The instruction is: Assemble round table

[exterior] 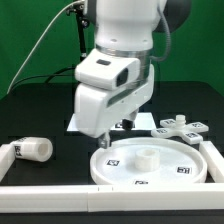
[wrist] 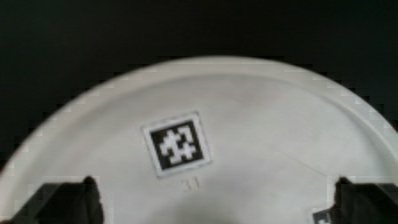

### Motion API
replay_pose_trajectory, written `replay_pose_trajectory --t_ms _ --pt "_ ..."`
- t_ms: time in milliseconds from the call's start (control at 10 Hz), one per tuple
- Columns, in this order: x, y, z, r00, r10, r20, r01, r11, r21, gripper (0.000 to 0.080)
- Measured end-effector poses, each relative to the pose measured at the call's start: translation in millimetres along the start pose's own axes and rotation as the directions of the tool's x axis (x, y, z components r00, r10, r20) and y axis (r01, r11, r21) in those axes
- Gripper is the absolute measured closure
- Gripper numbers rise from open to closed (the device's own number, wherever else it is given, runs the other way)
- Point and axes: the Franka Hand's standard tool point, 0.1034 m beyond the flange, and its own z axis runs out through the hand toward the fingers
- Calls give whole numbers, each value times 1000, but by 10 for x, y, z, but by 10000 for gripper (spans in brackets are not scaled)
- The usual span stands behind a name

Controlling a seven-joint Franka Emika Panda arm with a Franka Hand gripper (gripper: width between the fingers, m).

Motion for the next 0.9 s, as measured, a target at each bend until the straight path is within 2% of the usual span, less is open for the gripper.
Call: replay_pose_trajectory --t_ms 200,300,500,600,700,800,900 --pt "-50 17 11 997 -74 2 74 997 2 150" --pt "-207 74 1 997 -72 15 72 997 1 150" --pt "-649 229 7 999 -13 44 13 1000 0 150" --pt "-677 199 5 997 9 81 -12 999 39 150" --pt "-542 169 -45 994 -8 105 1 998 61 150" --pt "-473 147 -28 989 -8 145 1 999 53 150" --pt "-442 83 -4 979 -11 202 -3 998 68 150"
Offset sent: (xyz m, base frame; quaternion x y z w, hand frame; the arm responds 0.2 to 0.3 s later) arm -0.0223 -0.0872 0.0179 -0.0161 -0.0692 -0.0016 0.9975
